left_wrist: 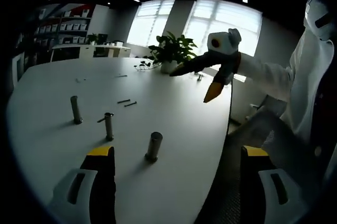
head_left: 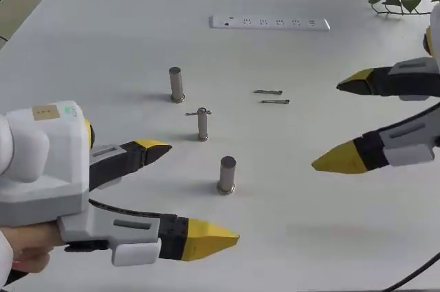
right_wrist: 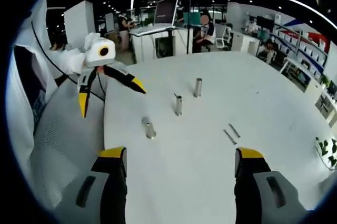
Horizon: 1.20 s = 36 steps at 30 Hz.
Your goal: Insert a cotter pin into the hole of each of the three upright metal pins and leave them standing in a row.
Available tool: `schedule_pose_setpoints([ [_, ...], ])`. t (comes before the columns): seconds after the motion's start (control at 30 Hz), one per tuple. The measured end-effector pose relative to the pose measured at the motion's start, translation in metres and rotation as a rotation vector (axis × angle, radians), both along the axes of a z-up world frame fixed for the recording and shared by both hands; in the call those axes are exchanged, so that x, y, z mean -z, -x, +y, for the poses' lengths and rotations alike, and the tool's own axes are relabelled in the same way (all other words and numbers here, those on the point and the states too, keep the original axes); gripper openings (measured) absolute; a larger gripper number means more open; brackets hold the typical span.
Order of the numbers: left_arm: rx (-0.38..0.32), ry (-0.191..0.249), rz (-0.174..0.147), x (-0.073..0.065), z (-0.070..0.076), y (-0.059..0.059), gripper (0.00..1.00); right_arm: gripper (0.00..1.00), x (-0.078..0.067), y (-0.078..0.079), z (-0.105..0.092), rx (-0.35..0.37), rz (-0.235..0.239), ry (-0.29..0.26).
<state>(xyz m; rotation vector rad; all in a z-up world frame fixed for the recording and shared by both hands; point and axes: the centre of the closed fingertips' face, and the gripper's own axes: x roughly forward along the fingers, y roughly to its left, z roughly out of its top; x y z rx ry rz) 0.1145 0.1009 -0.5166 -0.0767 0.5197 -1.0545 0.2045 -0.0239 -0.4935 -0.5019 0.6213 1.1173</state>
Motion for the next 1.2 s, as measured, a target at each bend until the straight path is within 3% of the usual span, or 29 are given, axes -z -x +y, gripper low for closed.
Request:
schedule_pose_setpoints([
  [0.13,0.01,-0.021,-0.009,0.001,0.0,0.003,0.99,0.79,-0.001,-0.02,0.004,-0.047,-0.008,0.03],
  [0.2,0.015,-0.04,-0.017,0.002,0.001,0.004,0.98,0.76,0.004,-0.029,0.008,-0.085,0.014,0.047],
  [0.3,0.014,-0.04,-0.011,0.002,0.002,0.007,0.97,0.68,0.009,-0.038,0.012,-0.124,0.015,0.076],
  [0.43,-0.003,-0.037,-0.01,0.002,0.004,0.007,0.97,0.62,0.023,-0.049,0.014,-0.168,0.051,0.115],
  [0.53,-0.02,-0.024,-0.007,0.001,0.005,0.007,0.97,0.54,0.044,-0.064,0.008,-0.176,0.071,0.194],
  [0.6,-0.031,-0.008,0.006,0.002,0.004,0.007,0.97,0.5,0.056,-0.074,0.008,-0.178,0.088,0.212],
  [0.73,-0.032,-0.022,0.006,0.005,0.004,0.007,0.97,0.4,0.076,-0.085,0.007,-0.18,0.12,0.257],
  [1.07,-0.04,-0.022,0.011,0.007,0.004,0.007,0.95,0.22,0.1,-0.106,0.013,-0.182,0.127,0.324],
  [1.2,-0.051,-0.024,0.012,0.007,0.007,0.005,0.95,0.16,0.104,-0.112,0.013,-0.16,0.126,0.322],
])
